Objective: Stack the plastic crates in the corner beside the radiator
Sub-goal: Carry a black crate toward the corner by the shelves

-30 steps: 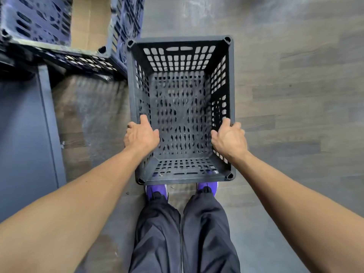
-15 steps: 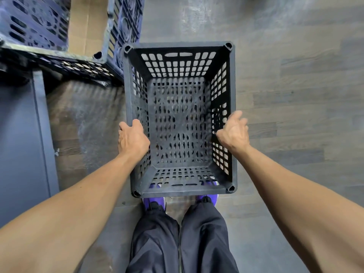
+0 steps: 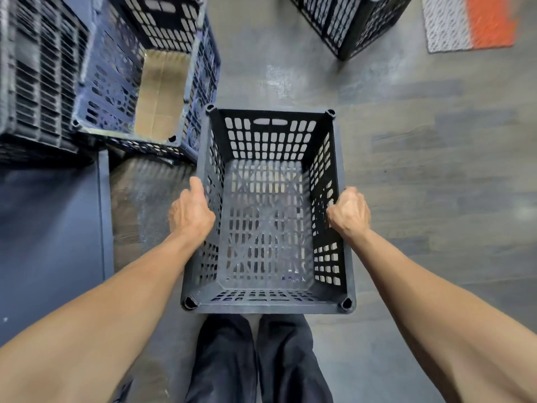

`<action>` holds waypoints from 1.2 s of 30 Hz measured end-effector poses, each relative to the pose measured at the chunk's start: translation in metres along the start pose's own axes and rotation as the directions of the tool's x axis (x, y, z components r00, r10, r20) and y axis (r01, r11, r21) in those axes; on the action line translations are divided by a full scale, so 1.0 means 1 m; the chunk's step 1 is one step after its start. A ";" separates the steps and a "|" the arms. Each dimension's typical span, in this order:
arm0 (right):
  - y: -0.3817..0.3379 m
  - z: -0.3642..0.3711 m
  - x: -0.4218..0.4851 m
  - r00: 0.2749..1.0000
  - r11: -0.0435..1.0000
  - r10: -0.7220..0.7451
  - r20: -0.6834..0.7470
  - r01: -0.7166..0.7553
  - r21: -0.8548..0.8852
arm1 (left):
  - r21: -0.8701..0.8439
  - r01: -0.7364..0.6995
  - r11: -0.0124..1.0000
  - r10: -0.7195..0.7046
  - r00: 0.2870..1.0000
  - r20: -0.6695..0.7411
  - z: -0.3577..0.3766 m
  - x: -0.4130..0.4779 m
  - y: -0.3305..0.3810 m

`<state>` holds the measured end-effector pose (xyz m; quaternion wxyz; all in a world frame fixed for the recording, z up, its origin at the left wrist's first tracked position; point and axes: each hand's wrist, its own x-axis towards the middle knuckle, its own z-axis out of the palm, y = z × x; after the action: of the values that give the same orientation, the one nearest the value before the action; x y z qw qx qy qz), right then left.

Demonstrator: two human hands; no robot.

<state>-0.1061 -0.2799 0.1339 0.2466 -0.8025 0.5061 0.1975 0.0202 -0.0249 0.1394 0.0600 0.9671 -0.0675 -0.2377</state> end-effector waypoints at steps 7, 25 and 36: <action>-0.017 -0.133 -0.069 0.999 0.995 -0.042 -0.020 0.044 0.084 | -0.010 0.051 0.999 -0.052 0.993 -0.105 -0.129 -0.068 0.039; -0.123 -0.359 -0.148 0.924 0.969 -0.217 -0.315 0.243 0.045 | -0.179 0.064 0.982 -0.114 0.951 -0.287 -0.363 -0.082 0.091; -0.204 -0.398 -0.144 0.878 0.940 -0.275 -0.392 0.331 0.084 | -0.296 -0.047 0.954 -0.069 0.927 -0.368 -0.456 -0.027 0.094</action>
<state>0.0471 -0.3392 0.5742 0.2324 -0.8741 0.4248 -0.0384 0.2000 -0.0748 0.5671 0.2164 0.9746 -0.0124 -0.0569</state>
